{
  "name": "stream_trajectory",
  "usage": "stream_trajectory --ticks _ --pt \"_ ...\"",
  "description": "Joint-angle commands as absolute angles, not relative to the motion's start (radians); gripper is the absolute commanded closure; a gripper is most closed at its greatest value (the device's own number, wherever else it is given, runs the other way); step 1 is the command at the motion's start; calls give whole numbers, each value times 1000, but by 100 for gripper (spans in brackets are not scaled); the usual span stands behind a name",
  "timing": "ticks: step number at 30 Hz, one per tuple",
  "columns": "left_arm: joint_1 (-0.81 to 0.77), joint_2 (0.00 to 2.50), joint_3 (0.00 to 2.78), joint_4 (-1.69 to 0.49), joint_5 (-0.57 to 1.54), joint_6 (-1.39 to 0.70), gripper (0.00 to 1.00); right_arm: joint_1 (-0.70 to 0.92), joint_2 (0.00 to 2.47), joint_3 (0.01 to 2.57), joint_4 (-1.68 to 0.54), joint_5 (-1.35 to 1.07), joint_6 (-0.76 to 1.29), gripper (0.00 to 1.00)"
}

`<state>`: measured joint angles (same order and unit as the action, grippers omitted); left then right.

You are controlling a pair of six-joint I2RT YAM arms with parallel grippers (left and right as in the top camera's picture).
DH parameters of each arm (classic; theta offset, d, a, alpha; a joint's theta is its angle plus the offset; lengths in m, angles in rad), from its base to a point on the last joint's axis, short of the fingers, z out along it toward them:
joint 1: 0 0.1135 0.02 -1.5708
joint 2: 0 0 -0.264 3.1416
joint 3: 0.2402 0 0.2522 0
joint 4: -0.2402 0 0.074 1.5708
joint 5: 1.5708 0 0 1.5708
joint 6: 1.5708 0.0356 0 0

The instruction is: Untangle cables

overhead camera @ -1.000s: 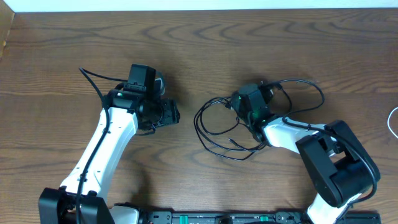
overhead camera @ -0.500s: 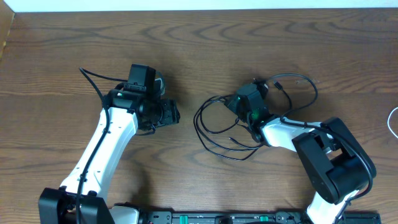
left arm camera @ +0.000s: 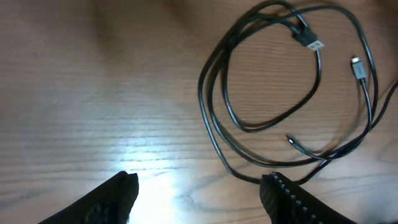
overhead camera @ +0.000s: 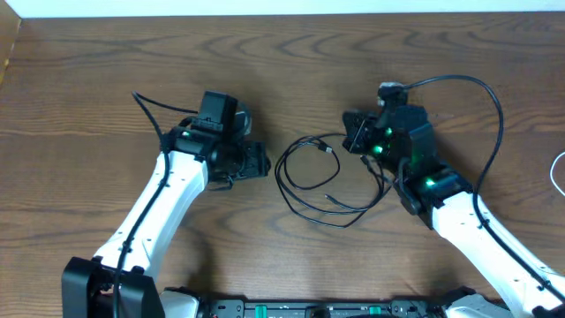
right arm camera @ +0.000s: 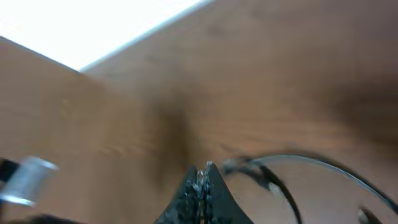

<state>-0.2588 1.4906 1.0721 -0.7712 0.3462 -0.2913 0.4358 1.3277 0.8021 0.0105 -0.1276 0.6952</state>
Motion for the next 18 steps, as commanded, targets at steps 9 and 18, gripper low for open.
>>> stream_trajectory --ticks 9,18 --pt "-313 1530 1069 -689 358 -290 18 432 1335 795 -479 -121 499 79" --pt "-398 1689 1069 -522 358 -289 23 432 1335 795 -551 -88 499 72"
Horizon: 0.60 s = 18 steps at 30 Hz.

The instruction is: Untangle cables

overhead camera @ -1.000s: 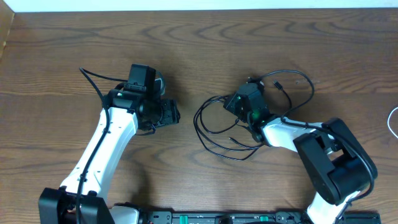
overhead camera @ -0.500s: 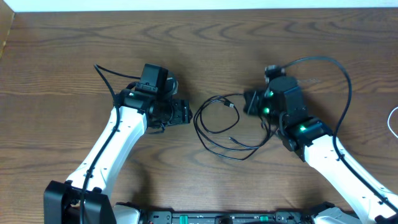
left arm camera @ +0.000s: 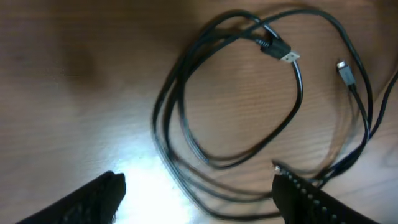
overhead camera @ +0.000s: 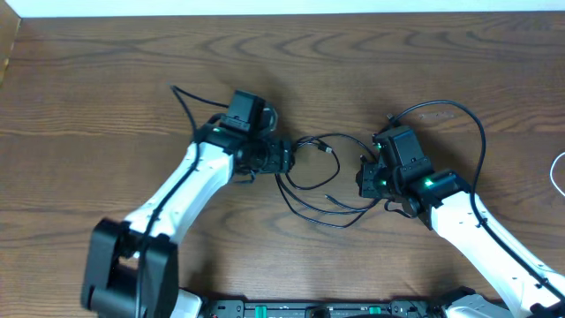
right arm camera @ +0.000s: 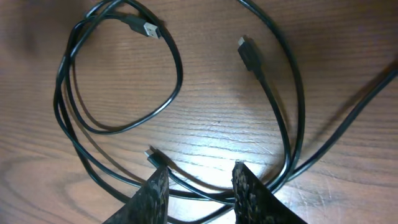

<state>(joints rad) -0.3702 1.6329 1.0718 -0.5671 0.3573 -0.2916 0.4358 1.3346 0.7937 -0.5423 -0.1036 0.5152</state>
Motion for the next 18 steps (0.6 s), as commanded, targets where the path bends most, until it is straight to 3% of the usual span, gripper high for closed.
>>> stream_trajectory --ticks 1,18 --pt "-405 1702 1069 -506 358 -289 23 432 1335 795 -556 -88 500 73" --pt "-485 1909 1068 -430 351 -334 31 432 1335 795 -633 -80 500 79"
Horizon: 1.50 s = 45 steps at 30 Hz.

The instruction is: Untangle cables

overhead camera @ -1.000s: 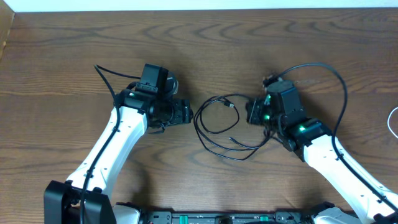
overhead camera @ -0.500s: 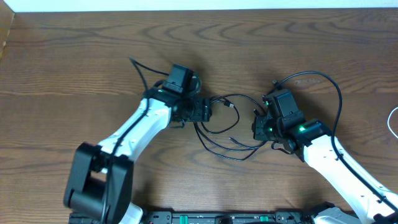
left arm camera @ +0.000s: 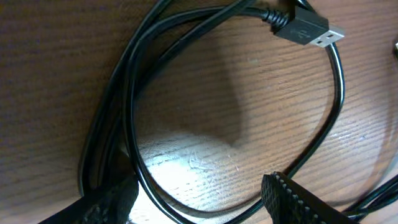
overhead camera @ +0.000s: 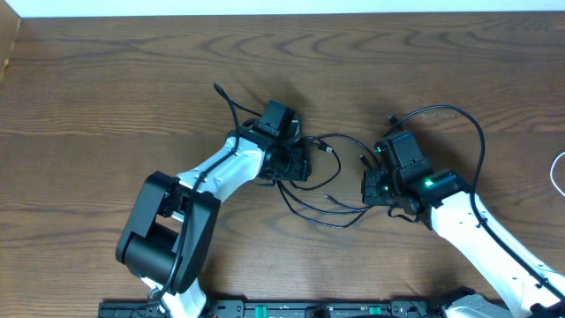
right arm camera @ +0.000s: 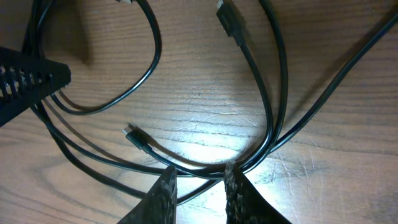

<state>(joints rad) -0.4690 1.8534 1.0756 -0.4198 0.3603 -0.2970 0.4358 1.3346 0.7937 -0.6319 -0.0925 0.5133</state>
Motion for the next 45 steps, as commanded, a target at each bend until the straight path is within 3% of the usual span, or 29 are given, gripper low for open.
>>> stream_trajectory --ticks 1,4,5,8,10,16,22,27,29,32,40,45 --pt "-489 1912 1068 -430 351 -344 31 432 1335 795 -633 -80 500 79" --pt "-516 1919 1068 -422 351 -358 32 432 1335 795 -633 -77 500 79" --pt "-533 1919 1068 -412 351 -358 39 432 1335 795 -633 -77 500 79" --pt "-555 1919 1068 -386 350 -358 50 432 1335 795 -636 -77 500 79" --pt "-556 1919 1068 -367 350 -357 67 432 1335 795 -649 -77 499 79" --pt "-522 1917 1076 -357 347 -357 92 432 1335 795 -718 -15 499 77" --pt "-433 1766 1080 -361 347 -356 93 432 1335 795 -741 28 469 70" --pt "-393 1625 1079 -383 347 -353 92 432 1335 795 -741 60 472 69" --pt "-394 1612 1079 -421 347 -353 78 432 1335 794 -747 55 487 68" --pt "-394 1629 1070 -478 346 -353 68 432 1336 784 -747 49 525 67" --pt "-395 1700 1037 -546 351 -354 67 432 1441 757 -675 50 554 68" --pt "-424 1730 1037 -569 358 -354 58 432 1480 757 -597 -11 553 67"
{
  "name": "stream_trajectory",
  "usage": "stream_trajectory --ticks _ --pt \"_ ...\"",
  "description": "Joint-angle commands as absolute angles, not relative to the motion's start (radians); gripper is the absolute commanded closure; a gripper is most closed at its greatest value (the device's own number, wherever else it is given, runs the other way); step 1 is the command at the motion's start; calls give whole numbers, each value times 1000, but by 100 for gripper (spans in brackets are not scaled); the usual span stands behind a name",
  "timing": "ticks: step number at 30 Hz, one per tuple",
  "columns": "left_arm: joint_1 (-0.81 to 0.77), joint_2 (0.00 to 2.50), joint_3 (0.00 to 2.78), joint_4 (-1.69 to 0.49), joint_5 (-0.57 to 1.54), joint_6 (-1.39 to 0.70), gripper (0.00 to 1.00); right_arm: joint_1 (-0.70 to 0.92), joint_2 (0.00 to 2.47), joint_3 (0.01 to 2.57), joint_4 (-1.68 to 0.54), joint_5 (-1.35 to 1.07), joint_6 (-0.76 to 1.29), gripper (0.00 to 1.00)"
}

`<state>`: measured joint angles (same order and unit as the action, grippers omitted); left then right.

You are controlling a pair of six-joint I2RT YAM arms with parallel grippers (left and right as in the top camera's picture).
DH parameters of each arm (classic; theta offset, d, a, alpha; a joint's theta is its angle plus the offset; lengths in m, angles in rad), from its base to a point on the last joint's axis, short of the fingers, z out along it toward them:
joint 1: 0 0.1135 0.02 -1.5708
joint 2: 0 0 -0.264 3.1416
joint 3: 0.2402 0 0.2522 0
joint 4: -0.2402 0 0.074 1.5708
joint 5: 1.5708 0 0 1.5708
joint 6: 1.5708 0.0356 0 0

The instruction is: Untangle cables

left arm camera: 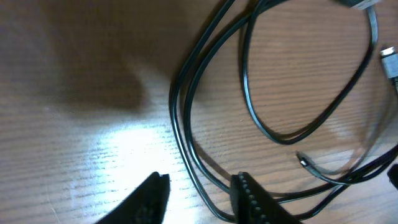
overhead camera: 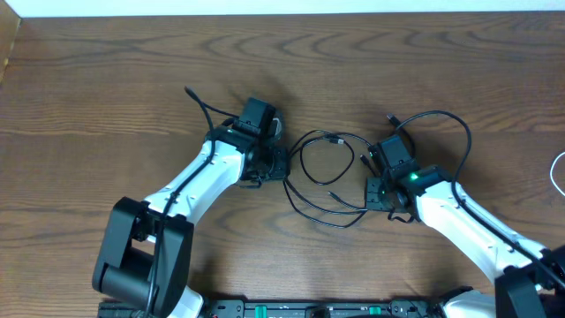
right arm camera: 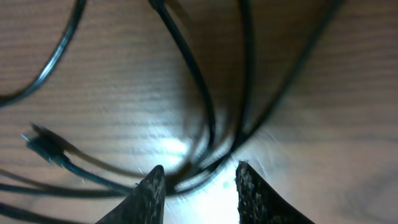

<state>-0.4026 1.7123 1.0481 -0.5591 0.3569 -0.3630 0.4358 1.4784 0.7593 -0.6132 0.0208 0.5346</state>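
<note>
Thin black cables (overhead camera: 328, 181) lie tangled in overlapping loops at the table's middle, with a USB plug (overhead camera: 335, 140) at the top of one loop. My left gripper (overhead camera: 275, 165) is at the tangle's left edge. In the left wrist view the left gripper (left arm camera: 198, 186) is open, and two strands (left arm camera: 186, 140) run between its fingers, close to the right one. My right gripper (overhead camera: 378, 191) sits low at the tangle's right side. In the right wrist view the right gripper (right arm camera: 198, 180) is open, with crossing strands (right arm camera: 208, 134) just ahead of it.
Brown wooden table (overhead camera: 106, 79). A black lead (overhead camera: 459, 132) arcs from the right arm's wrist. A white cable (overhead camera: 558, 172) shows at the right edge. A box edge (overhead camera: 7, 53) stands at the far left.
My left gripper has drawn back to the left, and its jaws stand closer together. The right gripper has moved lower and nearer the crossing strands. The upper loop looks rounder.
At first both grippers were apart from the tangle, the right one shut and raised. Then both stood open near the cables. The left reached in over the left loop while the right dropped to the right crossing. Now both straddle strands at opposite sides.
</note>
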Motion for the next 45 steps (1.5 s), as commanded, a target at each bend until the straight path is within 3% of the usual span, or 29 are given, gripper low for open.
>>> stream_trajectory --ticks 1,27,45 --pt "-437 1731 1037 -569 358 -354 55 432 1480 757 -594 -10 553 67" --pt "-580 1774 1036 -551 268 -736 50 432 1480 757 -678 -7 552 66" --pt "-608 1818 1036 -511 279 -789 50 432 1480 757 -700 -7 552 65"
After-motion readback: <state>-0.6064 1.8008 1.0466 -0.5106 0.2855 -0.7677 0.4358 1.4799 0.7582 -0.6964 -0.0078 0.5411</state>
